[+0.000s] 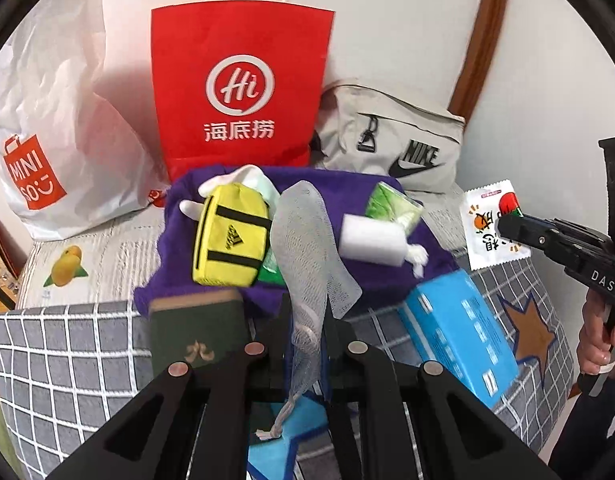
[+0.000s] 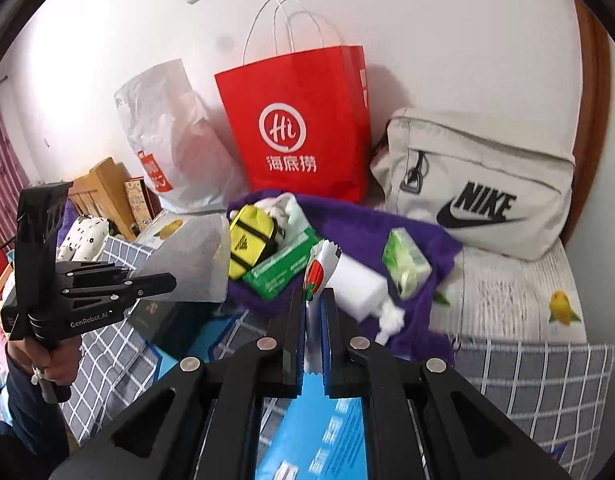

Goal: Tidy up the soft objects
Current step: 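Carry the mesh bag with the left tool while the right tool carries the snack packet toward the towel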

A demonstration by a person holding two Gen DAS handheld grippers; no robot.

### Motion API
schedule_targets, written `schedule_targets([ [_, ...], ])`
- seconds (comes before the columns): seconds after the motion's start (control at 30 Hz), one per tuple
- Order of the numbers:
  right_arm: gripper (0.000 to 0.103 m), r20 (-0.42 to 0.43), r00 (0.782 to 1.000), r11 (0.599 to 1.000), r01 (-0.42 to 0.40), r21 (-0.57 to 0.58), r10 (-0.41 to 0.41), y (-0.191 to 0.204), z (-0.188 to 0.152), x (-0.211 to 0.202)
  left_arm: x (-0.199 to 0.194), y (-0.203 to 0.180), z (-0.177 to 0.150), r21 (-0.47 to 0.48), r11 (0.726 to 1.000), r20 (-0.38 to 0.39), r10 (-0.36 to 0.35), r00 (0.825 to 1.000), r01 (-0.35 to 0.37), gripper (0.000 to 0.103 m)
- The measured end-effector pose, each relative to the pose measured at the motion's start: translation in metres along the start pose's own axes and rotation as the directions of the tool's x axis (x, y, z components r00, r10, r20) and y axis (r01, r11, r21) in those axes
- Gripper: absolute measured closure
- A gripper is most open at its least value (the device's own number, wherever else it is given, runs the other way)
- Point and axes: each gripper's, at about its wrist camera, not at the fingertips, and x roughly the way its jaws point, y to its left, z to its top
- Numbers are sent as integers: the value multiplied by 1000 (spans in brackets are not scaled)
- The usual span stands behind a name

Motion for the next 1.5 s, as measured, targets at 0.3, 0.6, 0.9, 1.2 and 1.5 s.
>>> schedule_targets([
  [0.3, 96, -24, 1000, 1000, 20, 6, -20, -18, 36, 35, 16, 5, 32, 20, 1000, 7, 16, 1000, -17, 93],
  [0.6, 96, -48, 999, 1000, 16, 15, -16, -32, 62, 75, 39, 13, 58, 5, 1000, 3, 19, 1000, -19, 93],
  [0.9, 96, -78, 997, 1000, 3, 25, -1, -42, 76, 114, 72, 18, 78, -5, 1000, -26, 20, 999, -20, 93],
  [1.2, 96, -184, 983, 998, -5, 56, 15, -54, 62, 161, 103, 24, 73, -2, 1000, -84, 7, 996, -7, 93],
  [1.5, 91, -258, 966, 998, 46, 50, -32, -64, 52, 178, 117, 25, 69, -18, 999, -117, -30, 993, 28, 93],
])
